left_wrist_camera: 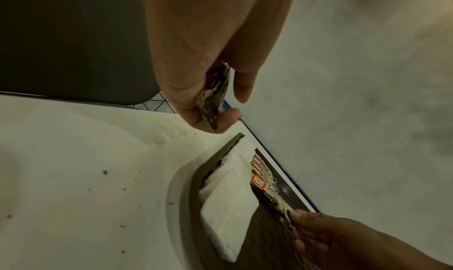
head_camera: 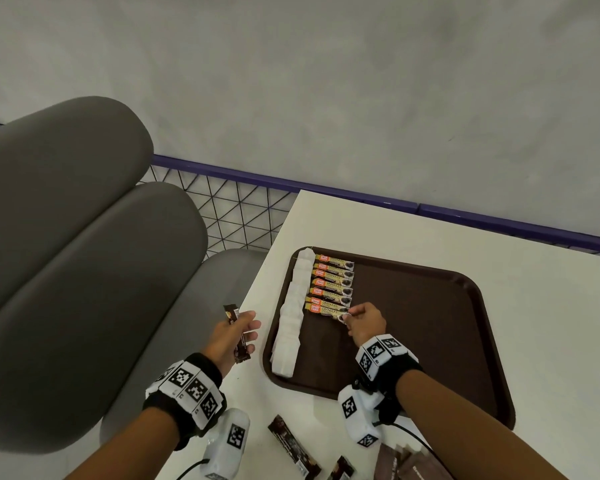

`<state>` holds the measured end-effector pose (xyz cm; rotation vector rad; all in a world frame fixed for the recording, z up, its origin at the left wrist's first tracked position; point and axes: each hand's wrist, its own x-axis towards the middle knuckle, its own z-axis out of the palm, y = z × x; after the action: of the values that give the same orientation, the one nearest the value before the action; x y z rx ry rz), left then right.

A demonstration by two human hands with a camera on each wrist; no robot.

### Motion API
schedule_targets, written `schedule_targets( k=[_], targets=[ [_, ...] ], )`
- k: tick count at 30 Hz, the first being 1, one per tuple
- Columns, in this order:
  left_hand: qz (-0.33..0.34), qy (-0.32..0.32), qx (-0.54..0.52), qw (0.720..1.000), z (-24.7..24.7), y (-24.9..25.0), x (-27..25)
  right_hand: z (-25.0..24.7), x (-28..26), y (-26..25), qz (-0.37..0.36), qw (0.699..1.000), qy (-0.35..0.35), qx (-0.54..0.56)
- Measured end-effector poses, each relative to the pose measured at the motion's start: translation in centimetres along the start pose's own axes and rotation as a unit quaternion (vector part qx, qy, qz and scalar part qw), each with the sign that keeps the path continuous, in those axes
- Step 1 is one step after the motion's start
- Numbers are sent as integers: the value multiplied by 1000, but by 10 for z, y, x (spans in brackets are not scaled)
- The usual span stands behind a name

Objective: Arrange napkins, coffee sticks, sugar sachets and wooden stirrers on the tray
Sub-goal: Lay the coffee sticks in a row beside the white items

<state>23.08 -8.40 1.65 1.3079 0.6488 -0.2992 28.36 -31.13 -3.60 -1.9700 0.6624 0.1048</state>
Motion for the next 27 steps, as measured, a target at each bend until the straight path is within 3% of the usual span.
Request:
schedule_targets(
  k=[16, 21, 24, 27],
  targets=[
    [-10, -26, -68, 997, 7, 4, 2, -3, 5, -2, 1, 998, 7, -55],
    [15, -33, 32, 999, 12, 6, -3, -7, -6, -5, -54, 998, -3, -34],
    [10, -50, 30, 998, 17, 6, -4, -7, -19, -14, -114, 992, -45, -25],
    [16, -75, 16, 997, 21, 7, -10, -5, -38, -27, -123, 980, -158, -20]
  ],
)
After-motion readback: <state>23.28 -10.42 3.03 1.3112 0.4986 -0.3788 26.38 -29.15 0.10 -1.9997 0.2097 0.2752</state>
